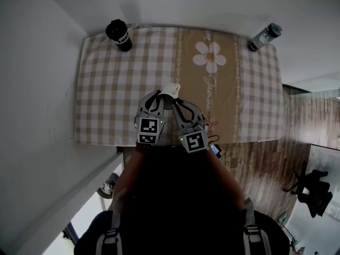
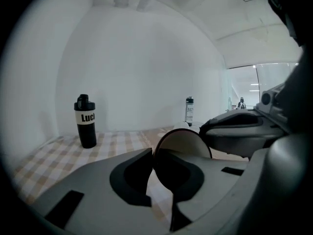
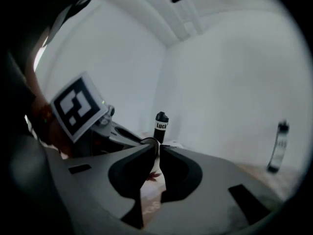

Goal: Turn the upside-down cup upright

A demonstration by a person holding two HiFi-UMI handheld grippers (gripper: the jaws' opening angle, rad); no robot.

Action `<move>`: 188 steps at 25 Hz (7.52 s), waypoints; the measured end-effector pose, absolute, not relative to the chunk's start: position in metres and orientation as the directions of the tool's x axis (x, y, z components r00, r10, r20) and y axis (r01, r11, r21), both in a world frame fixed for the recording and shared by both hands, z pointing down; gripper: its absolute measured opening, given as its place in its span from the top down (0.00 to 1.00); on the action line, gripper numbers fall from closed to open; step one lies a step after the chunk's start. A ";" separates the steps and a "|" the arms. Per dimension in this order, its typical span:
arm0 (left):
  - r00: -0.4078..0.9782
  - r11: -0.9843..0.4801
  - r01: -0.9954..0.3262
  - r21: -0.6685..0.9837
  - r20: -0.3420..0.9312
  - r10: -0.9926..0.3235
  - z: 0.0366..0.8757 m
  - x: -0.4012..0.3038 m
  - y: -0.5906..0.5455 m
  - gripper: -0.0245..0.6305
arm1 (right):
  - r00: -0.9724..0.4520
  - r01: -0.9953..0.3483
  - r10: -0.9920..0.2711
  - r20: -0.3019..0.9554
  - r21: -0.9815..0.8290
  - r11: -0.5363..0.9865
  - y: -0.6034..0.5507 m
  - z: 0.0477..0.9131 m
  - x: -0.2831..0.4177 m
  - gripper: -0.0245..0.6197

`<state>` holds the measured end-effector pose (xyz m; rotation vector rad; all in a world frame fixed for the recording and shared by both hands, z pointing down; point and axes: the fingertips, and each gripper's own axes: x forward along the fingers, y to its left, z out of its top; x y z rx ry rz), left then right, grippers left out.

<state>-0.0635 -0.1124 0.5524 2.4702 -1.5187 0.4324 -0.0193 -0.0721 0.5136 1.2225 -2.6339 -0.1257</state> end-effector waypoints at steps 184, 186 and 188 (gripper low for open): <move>0.702 -0.753 -0.658 -0.002 0.360 -0.615 0.608 -0.050 -0.051 0.85 | -0.719 -0.549 -0.517 0.466 0.076 0.832 -0.075 0.610 -0.014 0.51; 0.704 -0.750 -0.661 0.002 0.348 -0.619 0.606 -0.052 -0.050 0.84 | -0.708 -0.551 -0.523 0.474 0.092 0.829 -0.074 0.609 -0.013 0.51; 0.712 -0.750 -0.662 0.008 0.319 -0.625 0.604 -0.056 -0.047 0.83 | -0.696 -0.559 -0.538 0.476 0.112 0.822 -0.071 0.604 -0.009 0.51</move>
